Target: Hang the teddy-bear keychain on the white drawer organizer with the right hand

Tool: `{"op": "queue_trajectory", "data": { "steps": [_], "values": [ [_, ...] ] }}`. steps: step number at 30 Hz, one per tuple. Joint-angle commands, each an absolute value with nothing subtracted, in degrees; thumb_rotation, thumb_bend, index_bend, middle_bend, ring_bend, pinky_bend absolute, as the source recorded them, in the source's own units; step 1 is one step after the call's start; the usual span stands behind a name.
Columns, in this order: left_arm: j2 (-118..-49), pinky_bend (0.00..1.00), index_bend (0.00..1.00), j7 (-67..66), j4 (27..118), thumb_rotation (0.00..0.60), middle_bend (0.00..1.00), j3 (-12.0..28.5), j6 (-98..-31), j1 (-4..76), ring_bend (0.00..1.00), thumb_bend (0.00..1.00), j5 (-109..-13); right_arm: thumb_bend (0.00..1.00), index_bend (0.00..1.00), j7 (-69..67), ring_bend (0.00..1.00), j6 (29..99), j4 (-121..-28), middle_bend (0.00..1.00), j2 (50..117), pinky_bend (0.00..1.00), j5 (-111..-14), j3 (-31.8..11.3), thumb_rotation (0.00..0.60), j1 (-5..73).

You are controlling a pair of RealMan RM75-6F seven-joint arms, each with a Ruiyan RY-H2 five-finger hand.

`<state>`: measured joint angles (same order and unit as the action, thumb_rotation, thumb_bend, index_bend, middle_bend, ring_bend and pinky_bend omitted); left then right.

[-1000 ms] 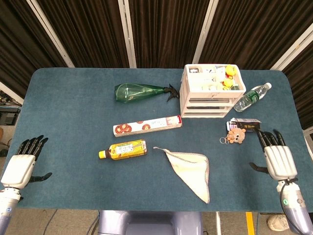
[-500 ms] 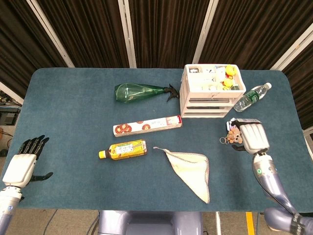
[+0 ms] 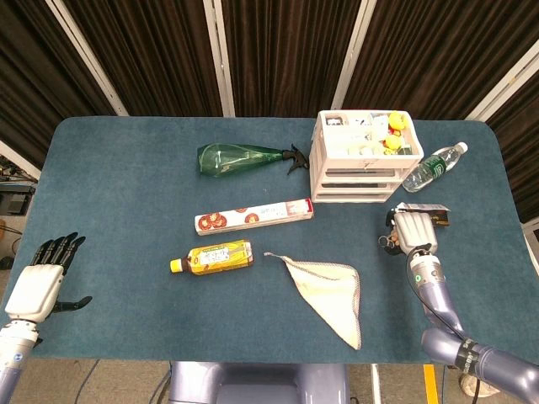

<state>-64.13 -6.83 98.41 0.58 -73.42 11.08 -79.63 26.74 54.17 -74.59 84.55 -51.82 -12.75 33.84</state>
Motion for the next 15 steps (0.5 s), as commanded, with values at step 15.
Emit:
{"op": "queue_trajectory", "data": {
  "steps": [15],
  "values": [
    [-64.4,0.00,0.00,-6.6,98.4,0.600,0.00,0.8,-73.0,11.4,0.00,0.08,-79.2,0.20,0.44,25.7,1.00,52.6,-68.9,1.00,88.8,0.84,-50.4,-11.6,0.600,35.1]
  ]
}}
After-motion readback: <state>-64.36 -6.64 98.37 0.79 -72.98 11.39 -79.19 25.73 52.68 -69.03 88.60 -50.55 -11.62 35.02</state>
